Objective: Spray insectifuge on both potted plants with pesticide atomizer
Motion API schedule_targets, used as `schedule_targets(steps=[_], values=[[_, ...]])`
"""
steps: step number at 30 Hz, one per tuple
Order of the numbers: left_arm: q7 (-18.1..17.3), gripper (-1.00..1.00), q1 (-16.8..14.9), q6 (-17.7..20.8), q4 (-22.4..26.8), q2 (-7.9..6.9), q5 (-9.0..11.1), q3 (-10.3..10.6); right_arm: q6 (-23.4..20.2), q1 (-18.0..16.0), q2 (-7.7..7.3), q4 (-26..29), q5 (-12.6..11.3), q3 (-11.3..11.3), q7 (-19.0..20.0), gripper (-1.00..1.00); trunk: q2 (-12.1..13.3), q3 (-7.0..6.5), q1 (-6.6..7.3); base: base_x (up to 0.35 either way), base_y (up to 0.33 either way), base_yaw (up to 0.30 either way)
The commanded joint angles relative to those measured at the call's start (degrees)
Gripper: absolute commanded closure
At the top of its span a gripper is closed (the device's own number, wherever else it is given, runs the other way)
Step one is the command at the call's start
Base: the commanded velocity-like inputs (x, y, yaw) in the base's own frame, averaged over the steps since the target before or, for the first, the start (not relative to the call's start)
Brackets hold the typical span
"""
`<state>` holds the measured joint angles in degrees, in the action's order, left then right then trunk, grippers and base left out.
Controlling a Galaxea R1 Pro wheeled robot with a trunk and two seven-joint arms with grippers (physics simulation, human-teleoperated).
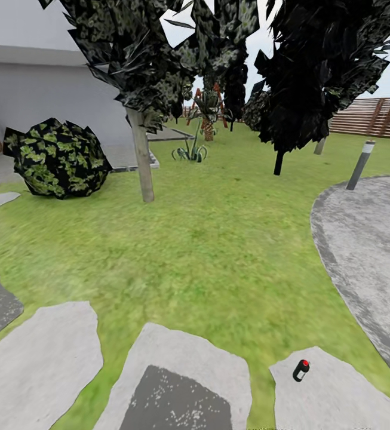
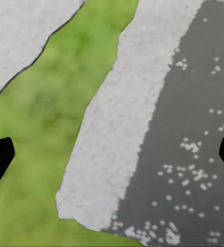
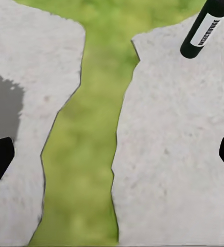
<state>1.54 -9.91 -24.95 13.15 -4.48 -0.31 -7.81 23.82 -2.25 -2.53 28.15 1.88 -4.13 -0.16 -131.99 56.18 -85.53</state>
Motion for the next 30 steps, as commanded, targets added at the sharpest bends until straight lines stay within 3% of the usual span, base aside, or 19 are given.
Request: schedule_targets(steps=[1,30], values=[[0.1,-1.0,0.0,-0.2,0.0,0.0,0.0,0.0,0.2,0.0,0.04,0.0,0.2,-0.1,0.0,-1.0,0.0,0.05,0.01,0.078,0.334,-0.268],[0.1,-1.0,0.0,-0.1,0.0,0.15,0.0,0.0,0.2,0.0,0.15,-0.1,0.2,0.0,0.0,-1.0,0.0,0.05,0.01,0.03,0.33,-0.268]])
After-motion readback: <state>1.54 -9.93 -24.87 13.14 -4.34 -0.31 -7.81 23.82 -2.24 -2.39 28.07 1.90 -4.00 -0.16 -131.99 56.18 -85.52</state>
